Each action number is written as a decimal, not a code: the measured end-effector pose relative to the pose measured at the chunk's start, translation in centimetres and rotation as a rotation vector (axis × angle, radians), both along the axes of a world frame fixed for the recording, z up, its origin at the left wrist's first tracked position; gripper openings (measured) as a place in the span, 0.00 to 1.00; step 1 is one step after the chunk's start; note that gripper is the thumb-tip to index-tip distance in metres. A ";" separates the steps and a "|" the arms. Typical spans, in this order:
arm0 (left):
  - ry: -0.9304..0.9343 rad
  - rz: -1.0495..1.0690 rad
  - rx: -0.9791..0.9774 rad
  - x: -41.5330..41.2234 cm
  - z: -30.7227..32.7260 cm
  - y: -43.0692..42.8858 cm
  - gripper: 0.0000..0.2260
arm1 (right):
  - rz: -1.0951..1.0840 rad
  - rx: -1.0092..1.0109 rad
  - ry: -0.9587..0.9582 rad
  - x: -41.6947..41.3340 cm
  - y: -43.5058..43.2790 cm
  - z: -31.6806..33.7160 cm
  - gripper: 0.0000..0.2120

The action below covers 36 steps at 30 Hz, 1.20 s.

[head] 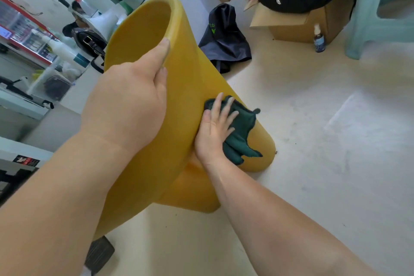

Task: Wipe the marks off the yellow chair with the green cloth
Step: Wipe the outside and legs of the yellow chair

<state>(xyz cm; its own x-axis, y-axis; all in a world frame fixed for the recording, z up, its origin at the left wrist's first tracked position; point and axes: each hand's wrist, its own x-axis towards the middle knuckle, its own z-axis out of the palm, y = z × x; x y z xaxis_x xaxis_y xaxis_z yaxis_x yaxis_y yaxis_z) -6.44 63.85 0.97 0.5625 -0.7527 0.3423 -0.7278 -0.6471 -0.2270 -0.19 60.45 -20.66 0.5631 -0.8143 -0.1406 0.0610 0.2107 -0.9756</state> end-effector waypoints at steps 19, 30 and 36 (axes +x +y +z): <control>0.524 -0.037 -0.173 1.5 1.4 2.1 0.19 | 0.058 -0.016 -0.130 -1.0 -5.0 0.3 0.24; 1.192 -0.081 -0.227 2.6 2.7 4.3 0.26 | 0.211 0.038 -0.309 -7.9 -1.6 10.5 0.27; 1.410 0.015 -0.399 2.1 3.0 2.8 0.26 | 0.225 0.105 -0.139 -10.6 -1.4 14.4 0.30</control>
